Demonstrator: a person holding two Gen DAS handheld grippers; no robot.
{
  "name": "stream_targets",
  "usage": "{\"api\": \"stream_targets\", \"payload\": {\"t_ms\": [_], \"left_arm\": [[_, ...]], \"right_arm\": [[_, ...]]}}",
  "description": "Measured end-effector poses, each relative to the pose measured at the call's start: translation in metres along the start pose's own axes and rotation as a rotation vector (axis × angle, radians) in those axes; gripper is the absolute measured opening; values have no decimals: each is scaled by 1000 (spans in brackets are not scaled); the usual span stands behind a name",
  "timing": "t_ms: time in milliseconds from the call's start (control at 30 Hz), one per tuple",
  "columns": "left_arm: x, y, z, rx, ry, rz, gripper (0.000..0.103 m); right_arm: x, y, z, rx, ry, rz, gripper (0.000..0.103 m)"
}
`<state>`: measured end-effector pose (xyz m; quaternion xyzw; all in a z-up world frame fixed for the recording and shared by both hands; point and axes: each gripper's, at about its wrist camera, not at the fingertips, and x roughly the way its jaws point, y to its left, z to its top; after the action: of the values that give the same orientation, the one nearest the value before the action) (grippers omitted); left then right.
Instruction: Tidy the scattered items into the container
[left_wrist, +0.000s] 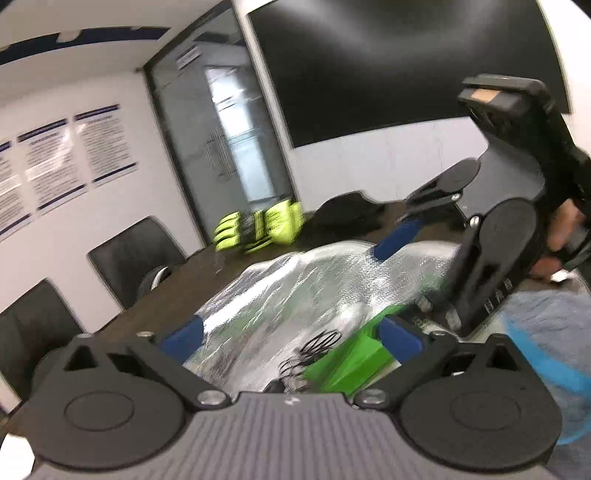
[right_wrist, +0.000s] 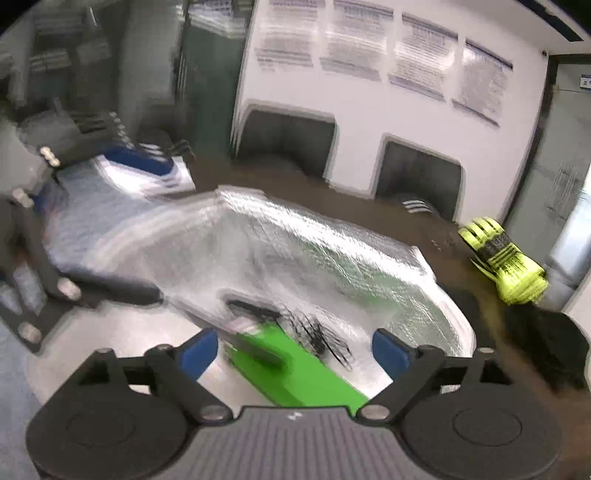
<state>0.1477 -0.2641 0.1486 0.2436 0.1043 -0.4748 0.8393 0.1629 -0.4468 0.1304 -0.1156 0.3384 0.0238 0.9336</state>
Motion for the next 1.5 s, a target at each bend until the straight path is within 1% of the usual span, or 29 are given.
{"api": "stream_targets", "payload": {"t_ms": [33,100,200,233,300,367,400,433,467,500,533,600,667,700,733,767,800,833,900,1000,1033,1067,1100,1167,1200,1233,1300,1333,1500], "left_arm": [[4,1,-4,-5,29,13,103],[5,4,-10,-29,77,13,103],[-8,11,-18,-73,94,18,103],[-15,12,-20,-96,93,24,103],[-35,12,-22,-148,96,47,103],[-50,13,-23,-215,92,100,103],[-60,11,-22,-264,88,130,103],[-73,11,-24,-309,85,157,103],[-88,10,-26,-351,75,185,103],[-108,7,-30,-386,47,207,103],[-129,1,-36,-408,10,226,103],[-173,-14,-55,-425,-49,277,103],[-208,-31,-75,-436,-75,367,103],[-222,-39,-89,-451,-74,429,103],[-233,-46,-102,-476,-69,488,103],[-241,-51,-116,-505,-54,536,103],[-248,-56,-132,-539,-32,577,103],[-253,-59,-148,-583,-7,600,103],[-257,-61,-178,-681,68,629,103],[-256,-56,-215,-786,167,616,103],[-253,-55,-223,-798,202,634,103],[-250,-56,-228,-794,233,666,103],[-250,-57,-235,-778,249,706,103],[-251,-58,-243,-762,260,740,103],[-245,-58,-247,-772,273,750,103],[-242,-60,-251,-783,281,743,103],[-235,-58,-256,-798,296,712,103],[-234,-59,-256,-802,310,709,103],[-221,-60,-262,-804,363,727,103]], "right_arm": [[5,3,-2,-20,14,-18,90],[11,3,-6,-12,32,-33,91],[13,-6,-16,65,65,-10,91],[7,-6,-19,89,63,-9,91],[-13,-1,-25,143,15,-18,91],[-36,4,-24,209,-38,-9,92],[-48,6,-22,238,-59,-5,95],[-62,12,-22,260,-86,-2,103],[-78,21,-25,279,-136,1,103],[-93,31,-30,285,-204,7,103],[-105,39,-35,282,-265,15,103],[-128,66,-52,286,-427,39,103],[-142,95,-71,280,-536,100,103],[-144,109,-80,285,-562,145,103],[-143,123,-88,292,-568,202,103],[-136,140,-96,307,-544,272,103],[-128,153,-101,319,-506,316,103],[-116,172,-105,315,-449,336,103],[-94,203,-113,321,-362,292,103],[-54,241,-120,320,-228,206,103],[-42,248,-122,313,-183,194,103],[-32,254,-123,308,-157,201,103],[-25,258,-124,310,-140,197,103],[-10,265,-125,306,-115,169,103],[-5,270,-126,305,-113,146,103],[0,275,-129,301,-106,127,103],[13,280,-128,274,-47,115,103],[16,283,-127,261,-27,113,103],[14,284,-130,243,-17,95,103]]}}
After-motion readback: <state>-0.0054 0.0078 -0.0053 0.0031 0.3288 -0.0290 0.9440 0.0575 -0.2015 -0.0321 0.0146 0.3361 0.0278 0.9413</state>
